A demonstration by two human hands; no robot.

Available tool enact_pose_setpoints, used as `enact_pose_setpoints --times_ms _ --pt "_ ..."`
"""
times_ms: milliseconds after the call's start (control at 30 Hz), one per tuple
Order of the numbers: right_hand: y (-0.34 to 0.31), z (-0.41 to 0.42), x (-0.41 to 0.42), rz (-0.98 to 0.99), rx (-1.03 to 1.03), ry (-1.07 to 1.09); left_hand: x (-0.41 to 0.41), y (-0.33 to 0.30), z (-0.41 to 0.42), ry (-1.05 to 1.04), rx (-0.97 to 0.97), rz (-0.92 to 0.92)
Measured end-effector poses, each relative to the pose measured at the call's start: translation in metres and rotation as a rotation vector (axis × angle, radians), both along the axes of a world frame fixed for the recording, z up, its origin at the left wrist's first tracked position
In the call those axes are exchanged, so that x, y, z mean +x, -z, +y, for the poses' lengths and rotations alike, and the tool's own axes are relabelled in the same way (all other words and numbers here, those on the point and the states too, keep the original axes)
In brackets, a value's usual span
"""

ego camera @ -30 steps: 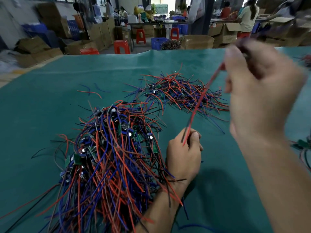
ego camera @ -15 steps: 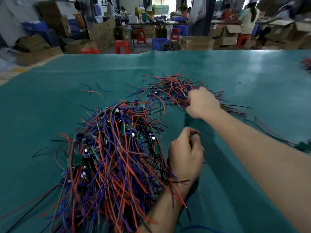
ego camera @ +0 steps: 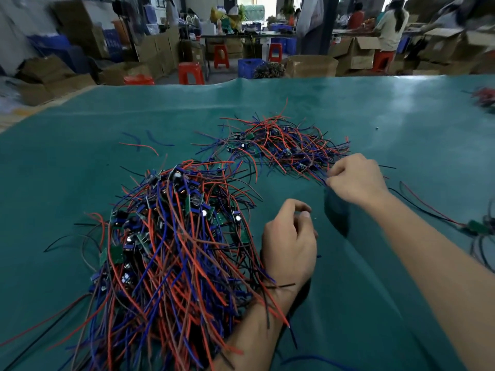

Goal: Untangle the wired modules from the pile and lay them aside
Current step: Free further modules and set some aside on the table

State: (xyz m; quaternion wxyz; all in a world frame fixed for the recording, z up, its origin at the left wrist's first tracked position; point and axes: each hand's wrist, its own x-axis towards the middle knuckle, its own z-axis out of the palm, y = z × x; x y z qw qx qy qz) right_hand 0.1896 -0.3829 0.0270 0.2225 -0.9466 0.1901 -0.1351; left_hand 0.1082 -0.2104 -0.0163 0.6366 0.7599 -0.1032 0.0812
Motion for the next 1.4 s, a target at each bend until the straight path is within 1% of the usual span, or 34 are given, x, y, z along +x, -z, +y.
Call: enact_pose_setpoints --times_ms 67,100,167,267,400,533,600,633,733,800,867,933,1067,1167,1300,1333,1367,1400 --pt "-0.006 -0.003 -0.019 -0.083 0.201 0.027 0.001 0.001 -0.001 -0.004 0.000 0.001" --pt "-0.010 -0.001 -0.030 -0.108 0.331 0.005 0.001 0.001 -0.001 -0.011 0.007 0.000" --pt "-0.017 0.004 -0.056 -0.098 0.556 -0.100 0.002 0.002 -0.001 -0.029 0.012 -0.002" --pt "-0.019 0.013 -0.088 -0.021 0.770 -0.322 0.001 0.002 0.001 -0.031 -0.013 0.013" --pt "-0.013 0.022 -0.104 0.217 0.837 -0.590 0.001 0.001 0.001 -0.016 -0.013 0.025" --pt "-0.007 0.023 -0.103 0.309 0.746 -0.681 0.003 0.003 0.001 -0.013 0.004 0.032" --pt "-0.004 0.024 -0.102 0.252 0.739 -0.656 0.002 0.004 0.001 -0.003 -0.003 0.016" --pt "-0.002 0.025 -0.100 0.166 0.741 -0.590 0.003 0.004 0.002 -0.001 -0.008 0.001" --pt "0.005 0.027 -0.091 -0.156 0.750 -0.285 0.001 0.004 0.001 0.033 -0.018 -0.031" --pt "0.007 0.031 -0.088 -0.228 0.760 -0.220 0.001 0.004 0.001 0.076 0.003 -0.055" --pt "0.008 0.035 -0.089 -0.229 0.825 -0.246 0.000 0.005 0.001 0.129 0.025 -0.086" --pt "0.004 0.036 -0.090 -0.231 0.981 -0.237 -0.001 0.003 0.001 0.188 -0.001 -0.082" --pt "-0.009 0.026 -0.092 -0.205 1.351 -0.254 -0.003 -0.004 0.003 0.194 -0.207 0.065" --pt "-0.019 0.019 -0.096 -0.146 1.566 -0.260 -0.004 -0.008 0.004 0.257 -0.289 0.142" --pt "-0.026 0.003 -0.100 -0.216 1.889 -0.347 -0.005 -0.010 0.004 0.302 -0.256 0.142" --pt "-0.026 0.003 -0.100 -0.202 1.923 -0.377 -0.005 -0.009 0.004 0.303 -0.244 0.135" --pt "-0.024 0.005 -0.100 -0.182 1.910 -0.391 -0.006 -0.009 0.003 0.306 -0.242 0.130" --pt "-0.022 0.010 -0.099 -0.164 1.842 -0.386 -0.006 -0.008 0.003 0.306 -0.247 0.126"
